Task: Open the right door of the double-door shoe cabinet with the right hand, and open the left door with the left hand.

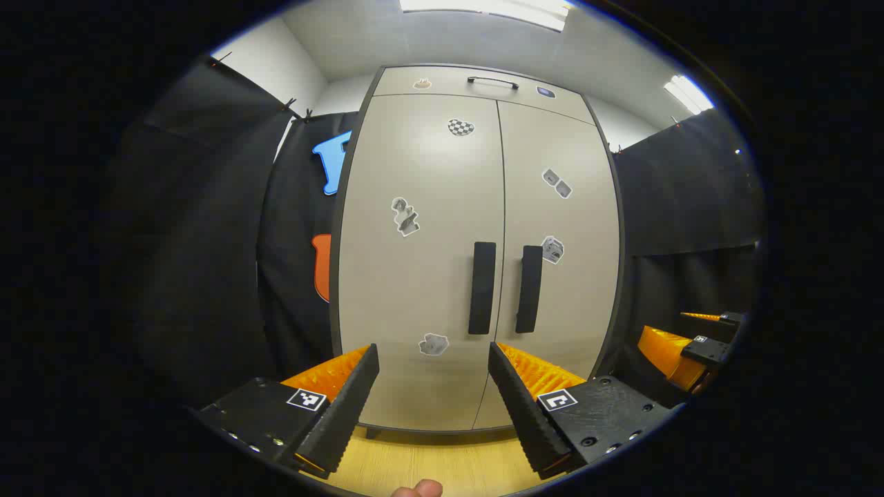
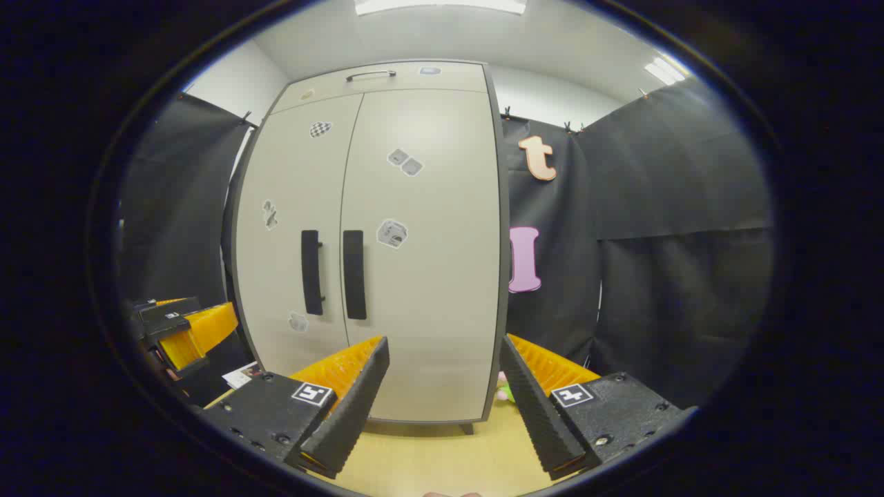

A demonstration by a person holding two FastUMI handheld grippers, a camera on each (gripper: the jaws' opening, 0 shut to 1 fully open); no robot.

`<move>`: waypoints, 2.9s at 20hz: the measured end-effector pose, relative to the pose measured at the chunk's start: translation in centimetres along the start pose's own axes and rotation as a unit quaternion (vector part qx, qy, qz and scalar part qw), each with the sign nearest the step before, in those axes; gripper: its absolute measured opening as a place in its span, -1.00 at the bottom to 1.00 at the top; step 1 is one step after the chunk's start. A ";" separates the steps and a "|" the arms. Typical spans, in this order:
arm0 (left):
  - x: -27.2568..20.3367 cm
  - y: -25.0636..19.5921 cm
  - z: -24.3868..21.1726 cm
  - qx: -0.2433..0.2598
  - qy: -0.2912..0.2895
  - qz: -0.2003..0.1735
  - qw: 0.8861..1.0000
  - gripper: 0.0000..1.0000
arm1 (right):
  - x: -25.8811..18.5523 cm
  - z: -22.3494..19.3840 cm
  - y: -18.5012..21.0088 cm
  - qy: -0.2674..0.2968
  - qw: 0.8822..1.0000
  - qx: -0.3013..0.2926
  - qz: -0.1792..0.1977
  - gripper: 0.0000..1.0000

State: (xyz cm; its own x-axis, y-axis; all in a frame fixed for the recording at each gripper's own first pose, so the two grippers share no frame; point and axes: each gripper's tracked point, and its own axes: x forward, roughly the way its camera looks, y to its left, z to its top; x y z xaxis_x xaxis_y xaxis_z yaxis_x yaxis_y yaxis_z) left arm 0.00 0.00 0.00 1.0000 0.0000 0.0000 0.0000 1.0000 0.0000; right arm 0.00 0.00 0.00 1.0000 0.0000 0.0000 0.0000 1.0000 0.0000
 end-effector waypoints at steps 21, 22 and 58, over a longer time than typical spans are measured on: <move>2.0 0.6 -0.6 0.008 -0.001 0.005 1.000 0.90 | 3.0 -0.8 0.5 0.014 1.000 0.007 -0.007 1.00; 1.9 0.8 -0.4 0.006 -0.004 0.004 1.000 0.90 | 3.3 -0.5 0.8 0.011 1.000 0.008 -0.003 1.00; -0.9 4.8 -1.8 -0.003 0.013 0.012 1.000 0.90 | 17.7 5.1 13.2 -0.012 0.997 0.011 0.078 -0.72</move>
State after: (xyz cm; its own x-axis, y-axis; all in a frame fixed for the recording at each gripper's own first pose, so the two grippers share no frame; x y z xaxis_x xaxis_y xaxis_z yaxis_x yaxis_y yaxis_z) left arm -0.87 4.83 -1.82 0.9994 0.0239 -0.0262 -0.0241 0.9997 -0.0065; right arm 17.69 13.16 5.13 0.9877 0.1543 0.0253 -0.1548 0.9877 0.0197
